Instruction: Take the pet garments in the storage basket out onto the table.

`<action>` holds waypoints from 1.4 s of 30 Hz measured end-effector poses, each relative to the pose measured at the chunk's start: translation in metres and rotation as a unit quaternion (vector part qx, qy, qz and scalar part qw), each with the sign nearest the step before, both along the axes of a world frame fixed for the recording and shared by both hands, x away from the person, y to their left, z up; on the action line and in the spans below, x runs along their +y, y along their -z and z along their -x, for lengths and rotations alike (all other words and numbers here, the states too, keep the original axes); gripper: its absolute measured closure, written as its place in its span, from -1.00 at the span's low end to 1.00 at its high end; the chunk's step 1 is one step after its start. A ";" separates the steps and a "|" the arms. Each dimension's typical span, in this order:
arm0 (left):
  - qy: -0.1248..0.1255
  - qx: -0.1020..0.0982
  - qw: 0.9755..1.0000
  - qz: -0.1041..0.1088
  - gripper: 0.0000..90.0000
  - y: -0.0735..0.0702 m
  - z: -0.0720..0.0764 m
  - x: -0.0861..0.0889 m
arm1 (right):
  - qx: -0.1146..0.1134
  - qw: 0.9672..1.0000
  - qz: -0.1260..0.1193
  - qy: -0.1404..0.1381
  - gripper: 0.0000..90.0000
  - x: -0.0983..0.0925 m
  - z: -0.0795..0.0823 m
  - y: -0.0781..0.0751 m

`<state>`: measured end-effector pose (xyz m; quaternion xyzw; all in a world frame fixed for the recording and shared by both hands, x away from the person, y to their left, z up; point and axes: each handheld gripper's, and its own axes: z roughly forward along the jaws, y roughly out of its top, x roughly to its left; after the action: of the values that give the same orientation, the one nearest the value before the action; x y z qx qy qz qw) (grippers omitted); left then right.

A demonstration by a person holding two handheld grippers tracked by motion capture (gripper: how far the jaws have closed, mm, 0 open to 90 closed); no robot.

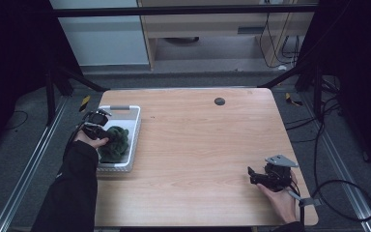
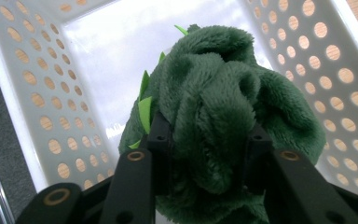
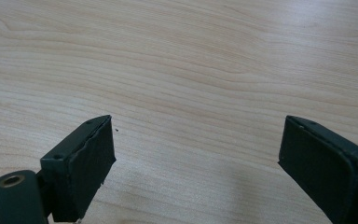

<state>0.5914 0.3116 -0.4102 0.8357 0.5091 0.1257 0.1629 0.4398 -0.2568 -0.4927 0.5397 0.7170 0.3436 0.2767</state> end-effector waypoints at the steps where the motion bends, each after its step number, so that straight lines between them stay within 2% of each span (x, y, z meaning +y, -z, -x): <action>1: -0.001 0.001 1.000 0.000 0.45 -0.001 0.000 0.000 | 0.000 1.000 0.000 0.000 -0.77 0.000 0.000 0.000; 8: -0.001 0.002 1.000 0.009 0.55 -0.004 0.003 0.005 | 0.000 1.000 -0.002 0.001 -0.77 0.000 0.000 0.000; 16: 0.003 -0.013 1.000 0.017 0.58 -0.016 0.012 0.013 | 0.000 1.000 0.000 0.001 -0.77 0.000 0.000 0.000; 24: 0.013 -0.056 0.998 0.038 0.59 -0.046 0.027 0.021 | -0.001 1.000 0.001 0.002 -0.77 0.000 0.000 0.000; 30: 0.025 -0.083 0.995 0.041 0.59 -0.072 0.038 0.023 | -0.001 1.000 0.001 0.001 -0.77 0.000 0.000 0.000; 34: 0.041 -0.095 0.993 0.048 0.59 -0.087 0.045 0.021 | -0.001 1.000 0.001 0.002 -0.77 0.000 0.000 -0.001; 42: 0.073 -0.104 0.991 0.047 0.59 -0.107 0.055 0.011 | -0.002 1.000 0.001 0.002 -0.78 0.000 0.000 -0.001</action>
<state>0.5367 0.3227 -0.3031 0.8445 0.4327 0.1755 0.2624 0.4393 -0.2570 -0.4921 0.5403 0.7157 0.3433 0.2791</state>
